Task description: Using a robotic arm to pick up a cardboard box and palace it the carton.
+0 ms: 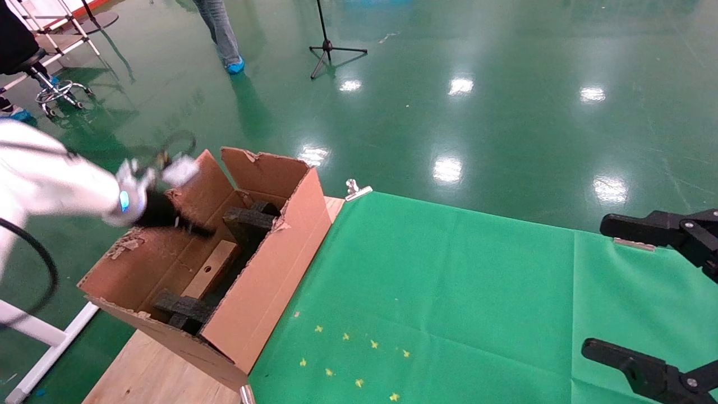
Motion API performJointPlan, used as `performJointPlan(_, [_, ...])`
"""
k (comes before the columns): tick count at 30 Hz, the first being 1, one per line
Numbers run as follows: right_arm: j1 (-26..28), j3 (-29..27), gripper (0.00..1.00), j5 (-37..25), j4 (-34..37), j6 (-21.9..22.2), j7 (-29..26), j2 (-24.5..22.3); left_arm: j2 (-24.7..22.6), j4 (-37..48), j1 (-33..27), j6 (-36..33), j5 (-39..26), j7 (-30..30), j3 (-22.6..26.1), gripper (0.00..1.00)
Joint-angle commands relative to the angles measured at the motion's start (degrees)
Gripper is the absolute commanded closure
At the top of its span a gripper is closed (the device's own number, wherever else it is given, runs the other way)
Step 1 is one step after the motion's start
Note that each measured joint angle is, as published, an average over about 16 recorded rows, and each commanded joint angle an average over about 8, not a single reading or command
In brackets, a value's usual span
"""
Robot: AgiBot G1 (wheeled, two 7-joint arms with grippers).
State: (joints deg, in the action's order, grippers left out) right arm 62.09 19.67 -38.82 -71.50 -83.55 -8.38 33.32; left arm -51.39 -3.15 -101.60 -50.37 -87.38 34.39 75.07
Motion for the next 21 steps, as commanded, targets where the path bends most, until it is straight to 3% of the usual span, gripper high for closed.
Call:
performJointPlan(1, [0.0, 0.0, 0.0, 0.0, 0.0, 0.0, 0.0, 0.0, -0.2, -0.4, -0.6, 0.5, -0.3, -0.7, 0.2, 0.0])
performJointPlan(7, [0.0, 0.0, 0.0, 0.0, 0.0, 0.0, 0.0, 0.0, 7.2, -12.6, -4.4, -5.8, 6.0, -6.5, -3.9, 0.0])
performJointPlan(13, [0.0, 0.0, 0.0, 0.0, 0.0, 0.0, 0.0, 0.0, 14.6, -27.7, -4.2, -10.9, 10.2, -5.2, -5.9, 0.0])
performJointPlan(21, [0.0, 0.0, 0.0, 0.0, 0.0, 0.0, 0.0, 0.0, 16.4, -33.9, -3.9, -12.9, 10.4, -3.6, -5.6, 0.0])
